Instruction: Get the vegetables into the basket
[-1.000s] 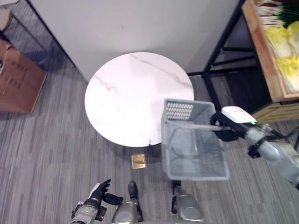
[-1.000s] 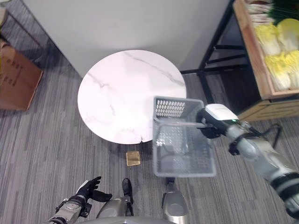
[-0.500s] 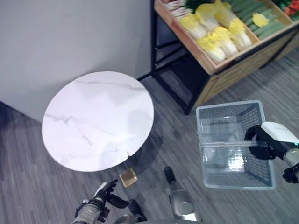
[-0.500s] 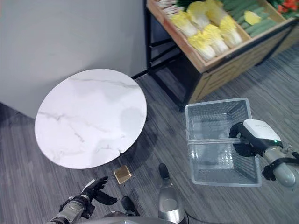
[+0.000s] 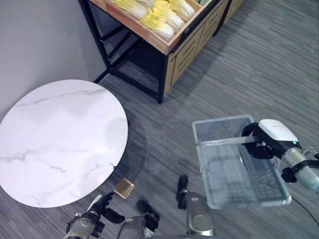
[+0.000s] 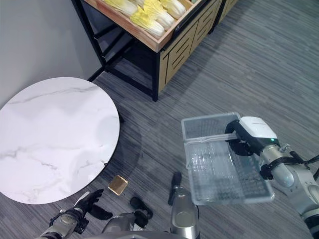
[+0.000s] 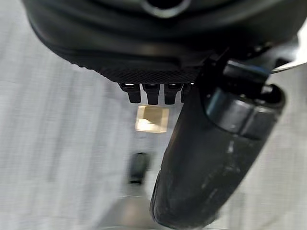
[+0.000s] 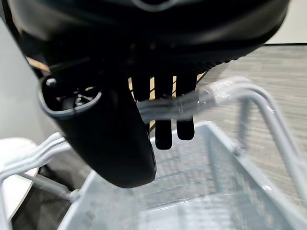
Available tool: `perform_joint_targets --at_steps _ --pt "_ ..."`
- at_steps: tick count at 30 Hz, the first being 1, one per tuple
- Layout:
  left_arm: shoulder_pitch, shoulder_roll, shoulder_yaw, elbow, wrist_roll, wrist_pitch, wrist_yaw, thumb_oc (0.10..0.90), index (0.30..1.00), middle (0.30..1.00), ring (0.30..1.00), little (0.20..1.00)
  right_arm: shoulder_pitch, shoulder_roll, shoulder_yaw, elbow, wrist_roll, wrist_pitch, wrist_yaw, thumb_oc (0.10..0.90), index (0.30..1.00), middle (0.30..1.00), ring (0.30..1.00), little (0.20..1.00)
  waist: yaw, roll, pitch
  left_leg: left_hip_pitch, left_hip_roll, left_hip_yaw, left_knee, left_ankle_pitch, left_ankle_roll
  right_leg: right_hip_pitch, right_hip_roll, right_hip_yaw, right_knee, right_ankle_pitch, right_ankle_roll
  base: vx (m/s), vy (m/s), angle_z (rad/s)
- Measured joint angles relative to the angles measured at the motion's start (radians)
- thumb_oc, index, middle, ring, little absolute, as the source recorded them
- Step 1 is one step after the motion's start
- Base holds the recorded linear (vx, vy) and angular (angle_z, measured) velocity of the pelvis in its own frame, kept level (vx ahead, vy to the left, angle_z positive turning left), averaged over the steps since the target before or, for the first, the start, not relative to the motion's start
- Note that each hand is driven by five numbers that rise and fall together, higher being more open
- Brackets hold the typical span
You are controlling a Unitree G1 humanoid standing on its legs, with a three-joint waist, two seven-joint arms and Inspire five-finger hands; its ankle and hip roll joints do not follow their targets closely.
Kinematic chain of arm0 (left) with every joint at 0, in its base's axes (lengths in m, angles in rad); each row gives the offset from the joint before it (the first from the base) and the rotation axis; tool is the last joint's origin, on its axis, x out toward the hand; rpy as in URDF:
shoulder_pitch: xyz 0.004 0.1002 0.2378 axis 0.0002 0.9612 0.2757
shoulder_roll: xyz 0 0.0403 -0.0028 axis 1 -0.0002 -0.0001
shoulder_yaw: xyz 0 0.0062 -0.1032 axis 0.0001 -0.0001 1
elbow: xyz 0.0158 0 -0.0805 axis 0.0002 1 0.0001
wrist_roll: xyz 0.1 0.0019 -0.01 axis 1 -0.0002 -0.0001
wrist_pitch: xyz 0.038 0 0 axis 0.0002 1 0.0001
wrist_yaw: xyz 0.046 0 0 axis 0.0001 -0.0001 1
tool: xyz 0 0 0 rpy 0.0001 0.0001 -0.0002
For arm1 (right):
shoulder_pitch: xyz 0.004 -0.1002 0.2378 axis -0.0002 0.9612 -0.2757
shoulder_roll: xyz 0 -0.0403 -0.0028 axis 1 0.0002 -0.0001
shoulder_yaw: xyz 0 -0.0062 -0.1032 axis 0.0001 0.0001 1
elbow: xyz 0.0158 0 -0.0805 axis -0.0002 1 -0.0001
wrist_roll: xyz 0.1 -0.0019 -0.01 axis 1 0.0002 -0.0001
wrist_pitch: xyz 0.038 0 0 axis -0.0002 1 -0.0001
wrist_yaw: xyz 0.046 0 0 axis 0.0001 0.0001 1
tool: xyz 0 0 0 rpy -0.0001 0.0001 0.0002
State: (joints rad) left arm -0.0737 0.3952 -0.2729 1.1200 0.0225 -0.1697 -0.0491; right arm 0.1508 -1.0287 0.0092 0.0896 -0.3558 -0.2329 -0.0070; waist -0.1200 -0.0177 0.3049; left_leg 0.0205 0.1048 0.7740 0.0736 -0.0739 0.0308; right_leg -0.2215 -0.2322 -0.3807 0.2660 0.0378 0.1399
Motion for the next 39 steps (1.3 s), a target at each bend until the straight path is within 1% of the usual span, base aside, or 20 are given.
perform_joint_targets --at_steps 1,2,6,13,16,17,18,19,20,21,24,28,29,31,32,33,34,35,38,39 --pt "-0.003 -0.001 0.001 -0.004 0.0 0.0 0.001 0.9 1.0 1.0 1.0 1.0 0.0 0.001 0.019 -0.026 -0.003 -0.001 0.002 0.4 0.3 0.3 0.3 0.3 0.035 -0.004 -0.001 0.003 0.006 0.019 0.008 0.005 -0.012 0.012 0.004 -0.022 -0.013 -0.034 -0.015 -0.03 -0.243 -0.36" --pt "-0.001 -0.011 0.0 -0.008 0.0 0.005 0.001 0.9 1.0 1.0 1.0 1.0 -0.003 0.002 0.024 -0.03 -0.003 -0.007 0.003 0.4 0.3 0.3 0.3 0.3 0.046 0.005 -0.002 -0.008 0.024 0.022 0.03 0.008 -0.028 0.025 0.036 -0.031 -0.065 -0.017 -0.091 -0.03 -0.258 -0.42" --pt "-0.006 -0.023 0.0 0.005 0.0 0.009 0.003 0.9 1.0 1.0 1.0 1.0 0.018 0.002 0.023 -0.021 -0.001 -0.003 0.002 0.4 0.3 0.3 0.3 0.3 0.032 0.013 -0.002 -0.033 0.087 0.0 0.074 0.025 -0.058 0.034 0.081 -0.056 -0.075 -0.031 -0.115 -0.02 -0.198 0.07" --pt "-0.023 -0.036 -0.009 0.02 0.001 0.008 0.003 0.9 1.0 1.0 1.0 1.0 0.072 0.009 -0.008 -0.027 0.002 -0.021 0.001 0.4 0.3 0.3 0.3 0.3 0.019 0.019 0.001 -0.048 0.13 -0.023 0.109 0.041 -0.084 0.05 0.115 -0.064 -0.095 -0.051 -0.134 0.0 -0.166 0.03" --pt "-0.024 -0.025 0.008 0.018 -0.002 0.002 0.007 0.9 1.0 1.0 1.0 1.0 0.097 0.009 -0.023 -0.025 0.001 -0.02 0.001 0.4 0.3 0.3 0.3 0.3 0.033 0.016 0.007 -0.076 0.196 -0.06 0.25 0.032 -0.116 0.055 0.14 -0.033 -0.094 -0.071 -0.16 -0.04 0.015 -0.29" --pt "-0.019 -0.021 0.04 -0.008 -0.037 0.003 0.011 0.9 1.0 1.0 1.0 1.0 0.097 0.015 -0.032 -0.015 0.001 -0.024 -0.006 0.4 0.3 0.3 0.3 0.3 0.062 0.001 0.022 -0.135 0.181 -0.306 0.354 0.008 -0.15 0.063 0.153 0.032 -0.089 -0.061 -0.192 0.01 0.13 -0.81" --pt "-0.016 -0.026 0.034 -0.027 -0.044 -0.001 0.028 0.9 1.0 1.0 1.0 1.0 0.094 0.013 -0.038 -0.011 0.001 -0.021 -0.007 0.4 0.3 0.3 0.3 0.3 0.076 -0.01 0.028 -0.145 0.14 -0.449 0.298 -0.019 -0.186 0.062 0.163 0.071 -0.101 -0.045 -0.184 0.05 0.167 -0.98" --pt "-0.016 -0.028 0.028 -0.029 -0.044 -0.007 0.029 0.9 1.0 1.0 1.0 1.0 0.088 0.015 -0.042 -0.001 0.002 -0.021 -0.017 0.4 0.3 0.3 0.3 0.3 0.081 -0.011 0.028 -0.157 0.089 -0.584 0.223 -0.039 -0.191 0.058 0.164 0.093 -0.122 -0.027 -0.178 0.09 0.064 -0.88" --pt "-0.021 -0.033 0.029 -0.03 -0.045 -0.011 0.031 0.9 1.0 1.0 1.0 1.0 0.062 0.015 -0.042 0.011 0.003 -0.021 -0.019 0.4 0.3 0.3 0.3 0.3 0.082 -0.011 0.029 -0.162 0.069 -0.668 0.139 -0.025 -0.177 0.045 0.17 0.122 -0.142 -0.023 -0.158 0.1 0.109 -1.23" --pt "-0.019 -0.035 0.029 -0.038 -0.049 -0.011 0.037 0.9 1.0 1.0 1.0 1.0 0.041 0.013 -0.044 0.02 0.003 -0.015 -0.017 0.4 0.3 0.3 0.3 0.3 0.091 0.001 0.041 -0.164 0.081 -0.702 0.041 0.018 -0.168 0.041 0.201 0.155 -0.158 -0.016 -0.154 0.13 0.166 -1.17" --pt "-0.039 -0.032 0.024 -0.03 -0.064 -0.012 0.049 0.9 1.0 1.0 1.0 1.0 0.039 0.023 -0.041 0.046 0.003 -0.01 -0.02 0.4 0.3 0.3 0.3 0.3 0.075 0.009 0.042 -0.197 0.099 -0.81 0.016 0.075 -0.195 0.044 0.236 0.21 -0.168 -0.015 -0.143 0.19 0.351 -0.85" --pt "-0.066 -0.058 -0.012 -0.019 -0.063 -0.01 0.05 0.9 1.0 1.0 1.0 1.0 0.082 0.041 -0.075 0.056 -0.001 0.004 -0.03 0.4 0.3 0.3 0.3 0.3 0.057 0.01 0.046 -0.203 0.024 -0.761 0.011 0.115 -0.125 0.019 0.198 0.295 -0.162 0.007 -0.123 0.06 0.356 -0.84" --pt "-0.077 -0.06 -0.024 -0.031 -0.063 -0.011 0.052 0.9 1.0 1.0 1.0 1.0 0.111 0.052 -0.082 0.055 -0.001 0.015 -0.032 0.4 0.3 0.3 0.3 0.3 0.028 -0.01 0.048 -0.189 -0.022 -0.722 0.006 0.117 -0.104 0.01 0.167 0.337 -0.166 0.034 -0.095 0.01 0.263 -0.53" --pt "-0.069 -0.054 -0.032 -0.038 -0.063 -0.013 0.061 0.9 1.0 1.0 1.0 1.0 0.1 0.052 -0.059 0.056 0.0 0.014 -0.033 0.4 0.3 0.3 0.3 0.3 0.036 -0.024 0.044 -0.181 -0.038 -0.634 -0.008 0.117 -0.069 -0.016 0.124 0.371 -0.179 0.054 -0.072 0.01 0.15 -0.84" --pt "-0.072 -0.051 -0.032 -0.043 -0.063 -0.012 0.063 0.9 1.0 1.0 1.0 1.0 0.097 0.054 -0.047 0.057 0.0 0.013 -0.033 0.4 0.3 0.3 0.3 0.3 0.033 -0.026 0.044 -0.182 -0.049 -0.612 -0.008 0.109 -0.056 -0.018 0.104 0.361 -0.185 0.063 -0.068 0.05 0.264 -1.15" --pt "-0.079 -0.03 -0.033 -0.048 -0.062 -0.012 0.069 0.9 1.0 1.0 1.0 1.0 0.076 0.081 -0.013 0.064 0.0 0.016 -0.034 0.4 0.3 0.3 0.3 0.3 0.054 -0.036 0.044 -0.176 -0.053 -0.554 -0.001 0.093 -0.034 -0.019 0.093 0.315 -0.218 0.12 -0.073 0.06 0.243 -1.36" --pt "-0.08 -0.009 -0.029 -0.047 -0.062 -0.01 0.07 0.9 1.0 1.0 1.0 1.0 0.041 0.092 0.043 0.079 -0.001 0.016 -0.035 0.4 0.3 0.3 0.3 0.3 0.074 -0.037 0.044 -0.141 -0.052 -0.494 -0.024 0.085 -0.023 -0.016 0.097 0.189 -0.239 0.17 -0.092 0.06 0.168 -1.22" --pt "-0.079 0.001 -0.027 -0.047 -0.061 -0.011 0.073 0.9 1.0 1.0 1.0 1.0 0.038 0.097 0.06 0.081 -0.003 0.014 -0.035 0.4 0.3 0.3 0.3 0.3 0.075 -0.036 0.044 -0.121 -0.057 -0.483 -0.036 0.083 -0.02 -0.005 0.092 0.146 -0.244 0.175 -0.091 0.07 0.077 -0.81" --pt "-0.078 0.018 0.022 -0.028 -0.058 -0.013 0.089 0.9 1.0 1.0 1.0 1.0 0.052 0.112 0.081 0.085 -0.035 0.011 -0.035 0.4 0.3 0.3 0.3 0.3 0.08 -0.031 0.04 -0.078 -0.045 -0.473 -0.074 0.074 -0.004 0.012 0.065 0.119 -0.228 0.14 -0.053 0.1 0.009 -0.17" --pt "-0.075 0.021 0.038 -0.008 -0.057 -0.009 0.093 0.9 1.0 1.0 1.0 1.0 0.054 0.124 0.079 0.098 -0.04 0.01 -0.036 0.4 0.3 0.3 0.3 0.3 0.085 -0.042 0.027 -0.075 -0.041 -0.47 -0.074 0.084 -0.018 0.031 0.026 0.135 -0.236 0.147 -0.035 0.1 -0.046 -0.11"
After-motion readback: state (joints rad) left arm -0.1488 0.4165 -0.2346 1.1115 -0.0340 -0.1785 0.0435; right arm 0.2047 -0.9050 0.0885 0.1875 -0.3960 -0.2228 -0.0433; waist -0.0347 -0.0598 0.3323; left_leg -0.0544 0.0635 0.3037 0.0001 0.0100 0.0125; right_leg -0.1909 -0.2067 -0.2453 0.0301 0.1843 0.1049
